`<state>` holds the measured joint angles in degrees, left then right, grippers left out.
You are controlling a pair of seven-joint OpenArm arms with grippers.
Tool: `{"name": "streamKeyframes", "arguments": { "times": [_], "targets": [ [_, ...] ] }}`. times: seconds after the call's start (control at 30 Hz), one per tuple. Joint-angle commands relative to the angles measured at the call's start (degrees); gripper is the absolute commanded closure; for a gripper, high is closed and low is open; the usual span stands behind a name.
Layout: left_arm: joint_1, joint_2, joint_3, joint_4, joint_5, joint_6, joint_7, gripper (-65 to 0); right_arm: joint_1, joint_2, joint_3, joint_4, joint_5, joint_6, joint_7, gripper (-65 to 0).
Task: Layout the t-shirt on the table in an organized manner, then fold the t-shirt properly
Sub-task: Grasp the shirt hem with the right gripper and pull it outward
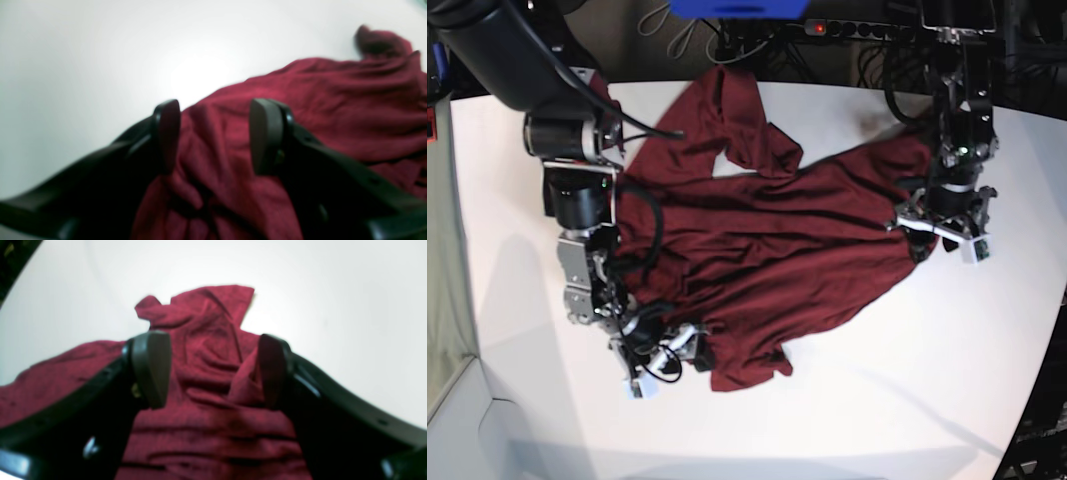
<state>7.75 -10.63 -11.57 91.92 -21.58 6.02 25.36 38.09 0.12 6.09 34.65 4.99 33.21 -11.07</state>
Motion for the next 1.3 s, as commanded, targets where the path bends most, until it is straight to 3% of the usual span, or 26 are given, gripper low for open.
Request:
{"name": "streamKeyframes", "arguments": {
  "times": [0.0,0.23,0.47,0.57,0.9,1.0,1.2,1.27],
  "targets": [
    [-1.6,-0.8,-0.3,0.9,0.0,0.1,-1.7,-32.7,2.1,-0.8,-0.1,-0.6,0.8,0.5,2.1,-41.9],
    [-1.5,-0.5,-4.6,1.2,0.0,-0.1,-1.6,-32.7,3.4,-0.9,-2.1,-10.6,0.7,-0.1,11.9,-41.9],
    [-0.1,-0.6,-7.5,1.1,0.0,-0.2,-1.6,-32.7,3.0,1.2,-15.0,-15.9,0.6,-16.0,20.3,-41.9],
    [0.6,-0.6,-7.9,1.0,0.0,-0.2,-1.6,-32.7,1.9,2.6,-16.8,-15.0,0.7,-22.3,23.0,-41.9],
    [1.2,-0.6,-8.0,0.9,0.0,-0.2,-1.6,-32.7,0.1,3.9,-16.8,-14.2,0.6,-22.6,23.0,-41.5],
    [0.1,-0.6,-8.0,0.8,0.0,-0.2,-1.8,-32.7,-0.3,4.1,-16.8,-14.1,0.6,-22.6,23.0,-35.1],
    [-5.4,-0.5,-7.5,-2.8,0.0,-0.2,-1.6,-32.7,-1.4,4.5,-16.8,-13.7,0.7,-22.6,23.1,-0.8],
    [-7.7,-0.1,-7.3,-6.5,0.0,-0.2,-1.6,-32.7,-1.4,5.3,-16.7,-13.7,0.7,-22.6,23.1,0.0]
  ]
}}
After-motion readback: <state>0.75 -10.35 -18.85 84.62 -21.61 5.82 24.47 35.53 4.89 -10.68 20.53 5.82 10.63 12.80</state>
